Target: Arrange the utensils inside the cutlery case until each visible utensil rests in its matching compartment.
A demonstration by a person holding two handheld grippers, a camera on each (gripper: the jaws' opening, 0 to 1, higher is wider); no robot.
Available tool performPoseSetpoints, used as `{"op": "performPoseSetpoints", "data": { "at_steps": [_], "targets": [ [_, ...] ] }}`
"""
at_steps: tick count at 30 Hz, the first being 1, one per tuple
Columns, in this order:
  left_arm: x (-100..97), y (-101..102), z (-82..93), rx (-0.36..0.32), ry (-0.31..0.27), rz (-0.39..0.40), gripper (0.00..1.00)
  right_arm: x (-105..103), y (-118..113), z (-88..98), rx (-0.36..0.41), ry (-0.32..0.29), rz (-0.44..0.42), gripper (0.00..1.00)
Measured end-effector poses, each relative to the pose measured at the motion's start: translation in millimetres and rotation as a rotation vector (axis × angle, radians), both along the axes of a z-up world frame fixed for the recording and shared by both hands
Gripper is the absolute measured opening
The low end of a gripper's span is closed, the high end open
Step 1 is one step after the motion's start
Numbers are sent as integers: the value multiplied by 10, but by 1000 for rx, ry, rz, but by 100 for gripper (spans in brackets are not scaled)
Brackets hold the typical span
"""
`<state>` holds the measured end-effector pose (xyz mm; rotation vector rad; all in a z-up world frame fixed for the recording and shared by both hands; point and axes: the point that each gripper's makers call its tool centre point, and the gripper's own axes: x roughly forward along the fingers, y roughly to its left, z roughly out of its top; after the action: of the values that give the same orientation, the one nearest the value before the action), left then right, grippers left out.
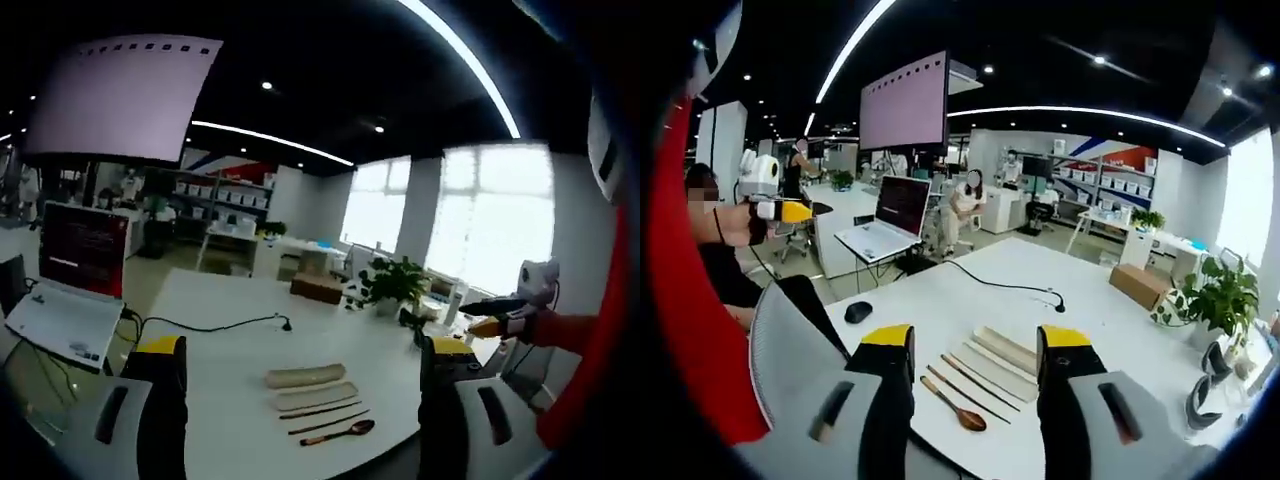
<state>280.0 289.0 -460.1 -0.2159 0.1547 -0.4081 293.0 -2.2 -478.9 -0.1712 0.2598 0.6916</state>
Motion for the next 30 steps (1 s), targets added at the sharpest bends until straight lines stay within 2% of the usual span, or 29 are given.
{"op": "performPoseSetpoints", "data": {
  "at_steps": [3,8,9,10,11,12,14,16,20,22,24,25,26,27,28,29,30],
  "targets": [
    [34,15,-41,8,25,-4,99,31,-48,29,-9,-23,-22,51],
    [38,21,-101,14,25,-4,96,49,-80,15,-34,-21,-35,51],
    [48,15,-117,23,25,-3,96,60,-114,-35,-90,-21,-36,49],
    [55,5,-166,59,32,-7,96,76,-161,-95,-158,-21,-43,47],
    [66,-8,-183,75,28,-10,97,116,-269,-195,-282,-23,-73,43],
    [73,-25,-193,77,26,-14,99,127,-302,-244,-335,-24,-81,40],
    [71,-112,-175,37,17,-58,100,116,-210,-254,-278,-21,-61,43],
    [89,-131,-167,29,8,-66,100,79,-185,-322,-211,46,-84,50],
    [119,-163,-214,82,9,-93,100,26,-193,-370,-240,29,-94,48],
    [112,-176,-228,74,19,-105,100,16,-199,-419,-246,34,-95,48],
    [103,-188,-233,59,34,-113,100,45,-278,-517,-326,27,-96,46],
    [100,-197,-231,61,36,-121,100,88,-383,-562,-405,14,-128,45],
    [107,-196,-254,92,44,-124,100,102,-399,-576,-431,0,-126,43],
    [114,-178,-276,116,49,-118,100,90,-351,-589,-393,0,-110,43],
    [152,-93,-329,179,59,-76,99,86,-328,-599,-368,8,-97,43],
    [170,-76,-308,183,40,-61,98,76,-297,-626,-336,28,-88,44],
    [163,-92,-292,159,39,-61,98,65,-271,-656,-303,56,-72,44]
  ]
}}
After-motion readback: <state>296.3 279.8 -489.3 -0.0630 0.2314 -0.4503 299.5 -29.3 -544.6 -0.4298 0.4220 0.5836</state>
